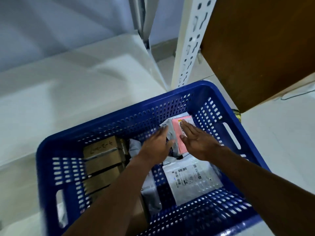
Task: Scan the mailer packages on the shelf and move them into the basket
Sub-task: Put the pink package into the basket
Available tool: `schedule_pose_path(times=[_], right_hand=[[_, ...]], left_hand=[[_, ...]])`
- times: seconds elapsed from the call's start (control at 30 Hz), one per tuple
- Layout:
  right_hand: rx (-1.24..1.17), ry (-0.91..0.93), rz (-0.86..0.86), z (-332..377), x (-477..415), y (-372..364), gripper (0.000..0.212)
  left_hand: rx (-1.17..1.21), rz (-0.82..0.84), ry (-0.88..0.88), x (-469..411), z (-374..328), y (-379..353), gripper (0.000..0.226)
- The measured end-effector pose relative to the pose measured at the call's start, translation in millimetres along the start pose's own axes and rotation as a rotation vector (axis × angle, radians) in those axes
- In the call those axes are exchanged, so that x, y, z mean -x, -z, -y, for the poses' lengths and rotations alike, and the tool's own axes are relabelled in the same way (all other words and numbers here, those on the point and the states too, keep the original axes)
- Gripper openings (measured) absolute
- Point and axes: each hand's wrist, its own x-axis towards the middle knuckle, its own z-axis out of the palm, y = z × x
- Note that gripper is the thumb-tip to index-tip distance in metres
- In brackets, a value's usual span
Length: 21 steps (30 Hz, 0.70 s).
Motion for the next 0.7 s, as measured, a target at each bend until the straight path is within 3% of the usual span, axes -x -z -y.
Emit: schedule_pose_path(times=[0.07, 0.17, 0.23, 0.5, 0.7], right_hand=[[-0.085, -0.053, -0.071, 20, 8, 16, 0.062], [-0.274, -0.171, -0.206, 47, 28, 40, 0.052], [-0.341, -0.16, -0.238, 61, 43, 56, 0.046], [-0.388, -0.053, -0.231, 129, 126, 154, 0.046], [-0.408, -0.005, -0.365, 167, 174, 242, 0.052]], left_hand=[[0.139, -0.003, 0.066, 14, -10, 16, 0.063], [0.555, 0.03, 0.221, 36, -23, 50, 0.053], [0.692, -0.048, 0.243, 60, -33, 77, 0.045], [0.533, -0.167, 0.152, 143, -77, 181, 0.046], [0.559, -0.177, -0.005, 216, -144, 277, 0.023]])
